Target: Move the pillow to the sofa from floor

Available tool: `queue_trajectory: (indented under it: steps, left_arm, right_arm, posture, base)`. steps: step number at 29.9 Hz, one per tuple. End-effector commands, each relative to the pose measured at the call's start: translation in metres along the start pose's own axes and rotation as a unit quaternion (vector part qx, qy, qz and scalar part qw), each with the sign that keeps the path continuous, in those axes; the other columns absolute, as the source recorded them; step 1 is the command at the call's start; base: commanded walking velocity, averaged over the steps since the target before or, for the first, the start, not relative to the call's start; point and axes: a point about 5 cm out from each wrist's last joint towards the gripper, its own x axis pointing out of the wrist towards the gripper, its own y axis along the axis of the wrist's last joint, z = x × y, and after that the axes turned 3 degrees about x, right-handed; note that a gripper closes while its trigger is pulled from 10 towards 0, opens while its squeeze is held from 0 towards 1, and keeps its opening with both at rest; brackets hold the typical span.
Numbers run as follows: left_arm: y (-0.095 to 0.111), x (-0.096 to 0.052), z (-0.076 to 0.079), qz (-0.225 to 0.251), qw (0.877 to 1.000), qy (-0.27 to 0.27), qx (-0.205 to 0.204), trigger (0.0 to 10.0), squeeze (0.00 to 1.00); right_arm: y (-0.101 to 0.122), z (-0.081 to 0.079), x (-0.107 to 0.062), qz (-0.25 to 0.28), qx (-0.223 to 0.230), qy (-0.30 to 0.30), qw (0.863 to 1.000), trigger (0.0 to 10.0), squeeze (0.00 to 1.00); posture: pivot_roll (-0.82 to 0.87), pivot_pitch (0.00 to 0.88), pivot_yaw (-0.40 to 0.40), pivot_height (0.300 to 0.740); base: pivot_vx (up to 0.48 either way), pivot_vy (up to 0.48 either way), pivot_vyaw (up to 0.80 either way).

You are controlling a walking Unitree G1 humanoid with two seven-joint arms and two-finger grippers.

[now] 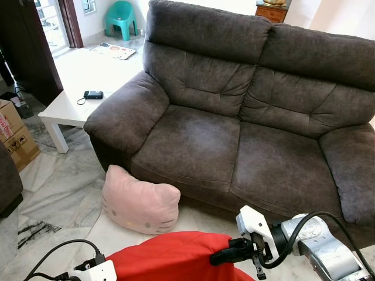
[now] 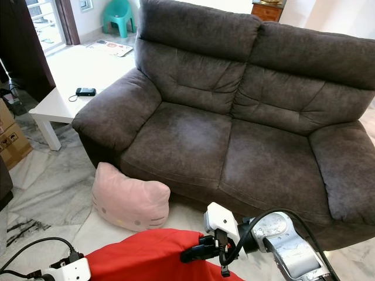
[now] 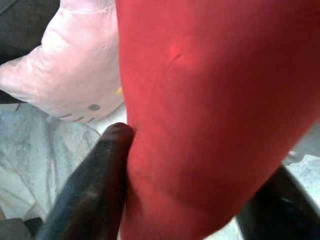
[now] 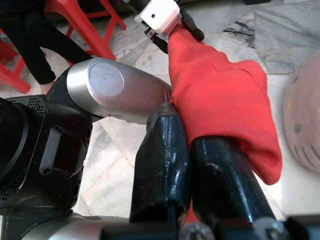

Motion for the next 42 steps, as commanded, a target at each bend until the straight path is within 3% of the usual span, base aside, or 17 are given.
queue_trajectory:
  steps: [1,33,38,42]
  left_arm:
    - [0.004,0.002,-0.001,0.008,1.000,0.000,0.002,0.0,0.00]
    - [0.003,0.004,0.005,0.002,1.000,-0.009,0.011,0.0,0.00]
    - [0.001,0.003,0.004,-0.007,1.000,-0.002,0.011,0.0,0.00]
    - [0.001,0.003,-0.003,-0.009,0.999,0.034,0.003,0.0,0.00]
  right_arm:
    - [0.020,-0.004,-0.003,0.029,-0.045,0.017,0.998,10.0,0.00]
    - [0.017,-0.001,0.001,0.032,-0.039,-0.001,0.999,10.0,0.00]
    - [0.015,0.001,0.002,0.033,-0.037,-0.009,0.999,10.0,0.00]
    - [0.010,0.005,0.003,0.032,-0.032,-0.027,0.999,10.0,0.00]
  posture:
    - [0.09,0.000,-0.143,0.740]
    - [0.10,0.000,-0.139,0.740]
    - [0.10,0.000,-0.136,0.740]
    - [0.10,0.000,-0.133,0.740]
  base:
    - [0.000,0.000,0.00]
    - [0.000,0.000,0.00]
    - [0.000,0.000,0.00]
    - [0.000,0.000,0.00]
